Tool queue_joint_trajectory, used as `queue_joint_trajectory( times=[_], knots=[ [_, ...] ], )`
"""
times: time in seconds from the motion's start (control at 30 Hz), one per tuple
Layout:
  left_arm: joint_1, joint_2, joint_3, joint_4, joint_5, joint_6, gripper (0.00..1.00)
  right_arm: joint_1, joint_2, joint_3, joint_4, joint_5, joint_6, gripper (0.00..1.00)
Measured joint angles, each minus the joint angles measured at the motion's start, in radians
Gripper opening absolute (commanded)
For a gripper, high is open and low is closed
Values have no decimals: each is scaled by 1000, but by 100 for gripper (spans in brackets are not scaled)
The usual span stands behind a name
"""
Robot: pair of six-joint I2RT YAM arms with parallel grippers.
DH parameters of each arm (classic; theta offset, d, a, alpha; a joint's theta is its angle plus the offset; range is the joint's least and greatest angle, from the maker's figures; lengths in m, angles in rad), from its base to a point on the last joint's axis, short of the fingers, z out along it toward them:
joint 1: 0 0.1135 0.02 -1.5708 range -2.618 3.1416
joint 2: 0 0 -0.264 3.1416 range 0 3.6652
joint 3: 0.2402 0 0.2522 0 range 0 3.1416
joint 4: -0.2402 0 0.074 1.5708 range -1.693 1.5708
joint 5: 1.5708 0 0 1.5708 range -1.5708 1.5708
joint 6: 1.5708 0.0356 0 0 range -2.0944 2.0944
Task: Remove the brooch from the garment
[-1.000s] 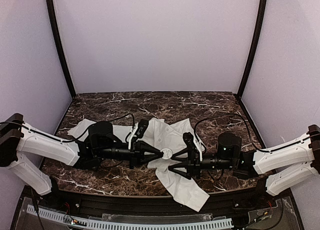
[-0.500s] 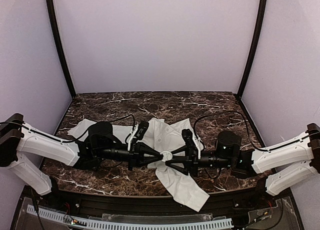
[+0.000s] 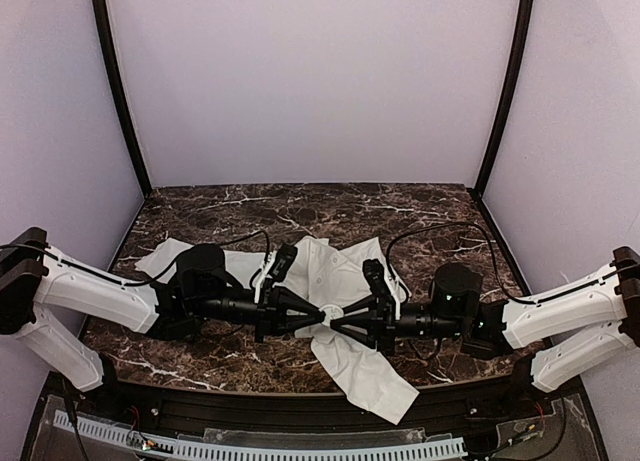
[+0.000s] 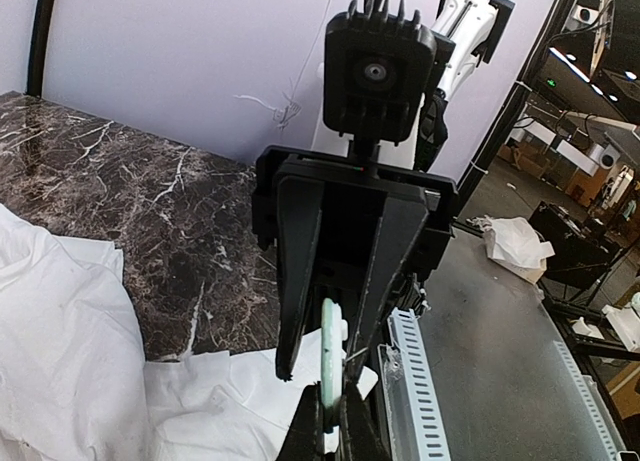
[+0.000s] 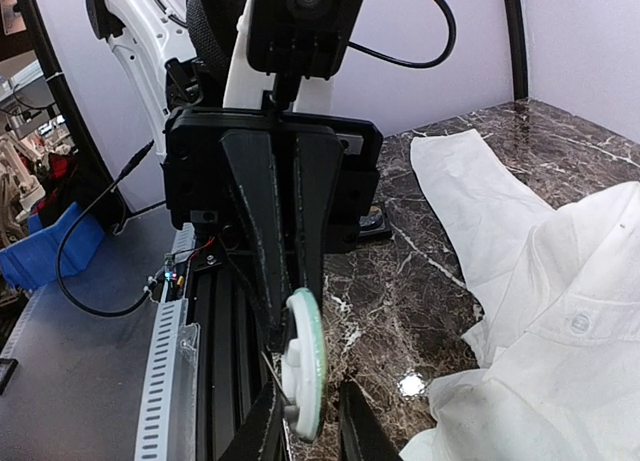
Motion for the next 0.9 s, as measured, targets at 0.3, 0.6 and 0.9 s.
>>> queue_joint_trajectory(
  times=[0.3, 0.6, 0.9],
  knots=[
    [8, 0, 0, 4, -8, 10, 1, 9, 0, 0, 12, 28, 56, 5],
    [18, 0, -1, 3, -11, 16, 1, 16, 13, 7, 17, 55, 110, 0],
    [30, 0, -6, -5, -38, 15, 1, 23, 47, 25, 16, 121, 172, 0]
  ],
)
